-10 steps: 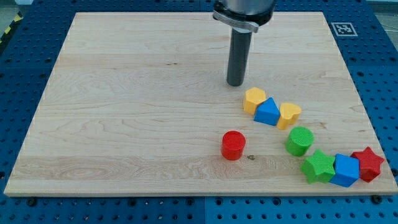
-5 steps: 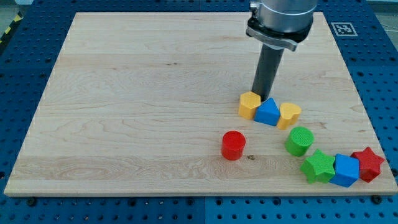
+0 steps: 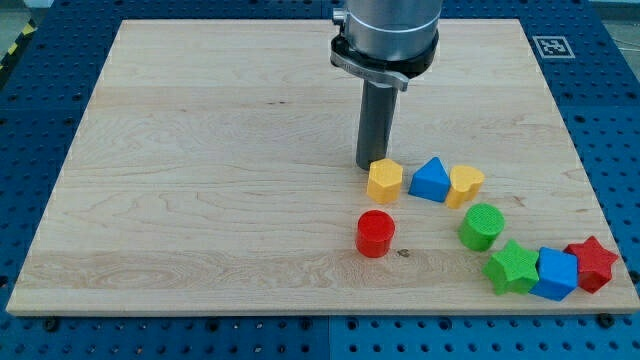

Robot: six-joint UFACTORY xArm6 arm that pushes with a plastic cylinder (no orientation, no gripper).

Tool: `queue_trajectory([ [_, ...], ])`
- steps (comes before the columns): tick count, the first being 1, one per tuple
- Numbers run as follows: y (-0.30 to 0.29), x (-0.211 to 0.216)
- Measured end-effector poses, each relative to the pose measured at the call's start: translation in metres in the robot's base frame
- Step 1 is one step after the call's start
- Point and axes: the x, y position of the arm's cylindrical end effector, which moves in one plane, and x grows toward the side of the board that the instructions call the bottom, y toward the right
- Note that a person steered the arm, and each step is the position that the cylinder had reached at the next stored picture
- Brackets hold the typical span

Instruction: Place the red circle left to the green star

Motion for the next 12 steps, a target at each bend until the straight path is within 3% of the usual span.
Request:
queue_trajectory([
  [3, 0.001, 0.064],
  [7, -0.028, 0.088],
  [9, -0.028, 0.129],
  [12, -0.025, 0.136],
])
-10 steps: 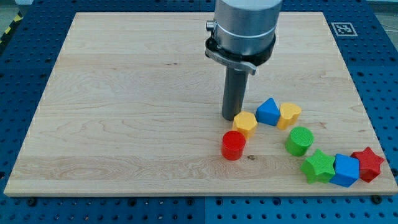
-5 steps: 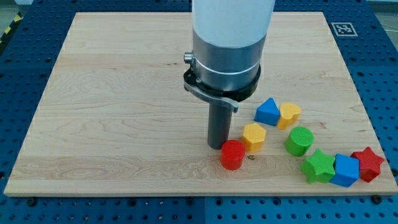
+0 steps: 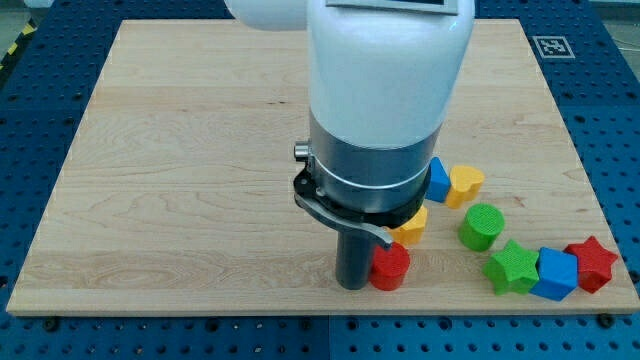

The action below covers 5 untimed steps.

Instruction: Place the red circle left to the green star

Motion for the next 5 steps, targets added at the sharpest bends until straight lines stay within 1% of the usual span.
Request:
queue_trajectory([
  [2, 0.046, 0.020],
  [4, 0.072, 0.020],
  [5, 0.071, 0.019],
])
